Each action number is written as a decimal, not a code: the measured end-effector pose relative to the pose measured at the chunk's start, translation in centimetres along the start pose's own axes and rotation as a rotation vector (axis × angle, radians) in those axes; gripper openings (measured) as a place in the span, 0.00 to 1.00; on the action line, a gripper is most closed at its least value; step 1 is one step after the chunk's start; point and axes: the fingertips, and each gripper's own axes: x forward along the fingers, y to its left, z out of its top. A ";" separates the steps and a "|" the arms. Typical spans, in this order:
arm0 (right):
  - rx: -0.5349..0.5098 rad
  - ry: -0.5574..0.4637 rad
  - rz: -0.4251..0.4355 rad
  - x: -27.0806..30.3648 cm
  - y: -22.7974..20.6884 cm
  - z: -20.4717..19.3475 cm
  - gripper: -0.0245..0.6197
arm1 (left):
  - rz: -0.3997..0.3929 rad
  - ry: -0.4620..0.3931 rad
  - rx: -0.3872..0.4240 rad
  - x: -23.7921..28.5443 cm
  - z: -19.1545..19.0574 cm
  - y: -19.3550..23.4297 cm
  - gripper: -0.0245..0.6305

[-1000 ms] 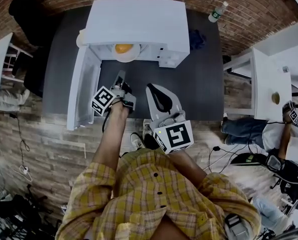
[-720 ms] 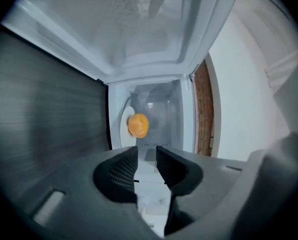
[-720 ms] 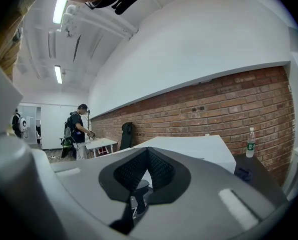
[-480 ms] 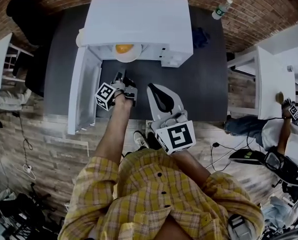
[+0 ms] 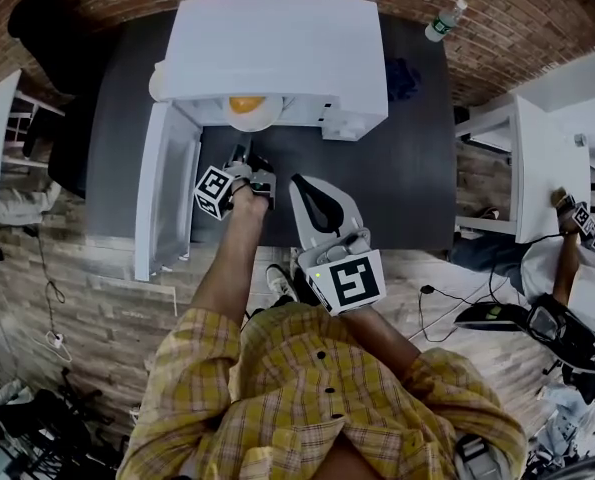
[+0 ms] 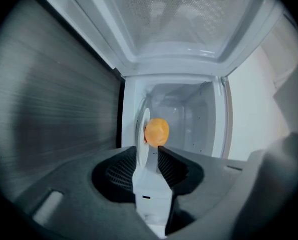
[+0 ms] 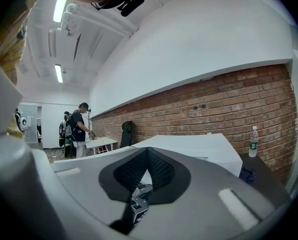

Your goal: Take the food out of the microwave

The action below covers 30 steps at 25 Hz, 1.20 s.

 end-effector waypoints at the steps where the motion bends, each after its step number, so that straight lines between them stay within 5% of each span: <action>1: -0.001 0.001 0.005 0.1 0.1 -0.2 0.04 | 0.004 -0.002 0.001 0.2 0.0 0.2 0.23; 25: 0.002 0.028 0.000 1.3 -1.0 -1.0 0.04 | 0.024 -0.052 0.001 3.6 0.7 1.7 0.17; 30: 0.006 0.038 -0.008 1.2 -1.2 -1.3 0.04 | 0.025 -0.054 0.009 3.8 0.9 1.4 0.06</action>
